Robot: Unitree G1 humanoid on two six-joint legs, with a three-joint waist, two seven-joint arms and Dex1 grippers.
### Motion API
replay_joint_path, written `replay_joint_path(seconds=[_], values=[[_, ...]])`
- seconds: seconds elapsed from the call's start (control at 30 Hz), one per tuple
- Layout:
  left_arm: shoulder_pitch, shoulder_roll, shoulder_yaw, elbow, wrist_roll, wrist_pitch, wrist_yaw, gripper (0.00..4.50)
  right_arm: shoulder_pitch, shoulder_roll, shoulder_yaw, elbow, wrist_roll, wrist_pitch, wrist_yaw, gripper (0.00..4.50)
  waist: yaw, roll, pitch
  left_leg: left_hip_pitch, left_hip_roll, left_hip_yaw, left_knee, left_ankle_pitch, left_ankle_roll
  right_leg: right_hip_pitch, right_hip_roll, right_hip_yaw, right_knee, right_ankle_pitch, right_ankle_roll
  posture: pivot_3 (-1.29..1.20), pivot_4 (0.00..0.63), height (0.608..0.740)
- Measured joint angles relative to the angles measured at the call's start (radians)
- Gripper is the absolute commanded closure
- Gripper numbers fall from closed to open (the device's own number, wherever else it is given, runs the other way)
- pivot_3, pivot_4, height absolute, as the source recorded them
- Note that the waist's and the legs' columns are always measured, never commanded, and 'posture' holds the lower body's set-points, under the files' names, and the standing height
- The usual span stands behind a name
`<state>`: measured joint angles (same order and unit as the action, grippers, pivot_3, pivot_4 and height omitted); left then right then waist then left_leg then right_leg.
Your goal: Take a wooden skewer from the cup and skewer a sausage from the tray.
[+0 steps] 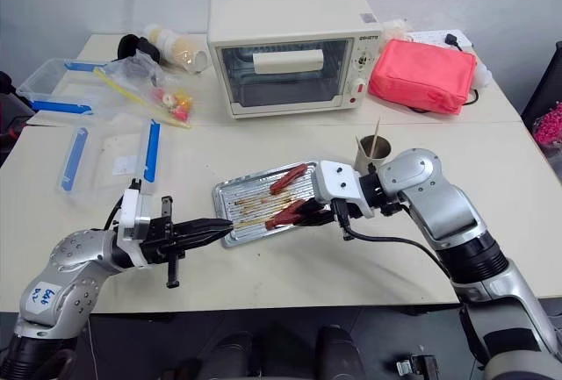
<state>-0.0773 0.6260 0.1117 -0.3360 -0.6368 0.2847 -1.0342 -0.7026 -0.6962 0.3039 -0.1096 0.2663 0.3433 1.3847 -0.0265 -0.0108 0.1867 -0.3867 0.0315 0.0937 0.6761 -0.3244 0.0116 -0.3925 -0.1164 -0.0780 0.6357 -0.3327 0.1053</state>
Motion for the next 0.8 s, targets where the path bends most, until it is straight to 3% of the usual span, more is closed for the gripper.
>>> replay_joint_path(seconds=[0.8], values=[[-0.003,-0.012,-0.006,0.001,0.000,-0.001,-0.001,4.50,0.000,-0.002,-0.006,0.033,0.007,-0.039,0.017,4.11,0.000,0.000,0.000,0.000,0.000,0.000,0.000,0.000,0.000,0.000,0.000,0.000,0.000,0.000,0.000,0.00,0.150,0.740]])
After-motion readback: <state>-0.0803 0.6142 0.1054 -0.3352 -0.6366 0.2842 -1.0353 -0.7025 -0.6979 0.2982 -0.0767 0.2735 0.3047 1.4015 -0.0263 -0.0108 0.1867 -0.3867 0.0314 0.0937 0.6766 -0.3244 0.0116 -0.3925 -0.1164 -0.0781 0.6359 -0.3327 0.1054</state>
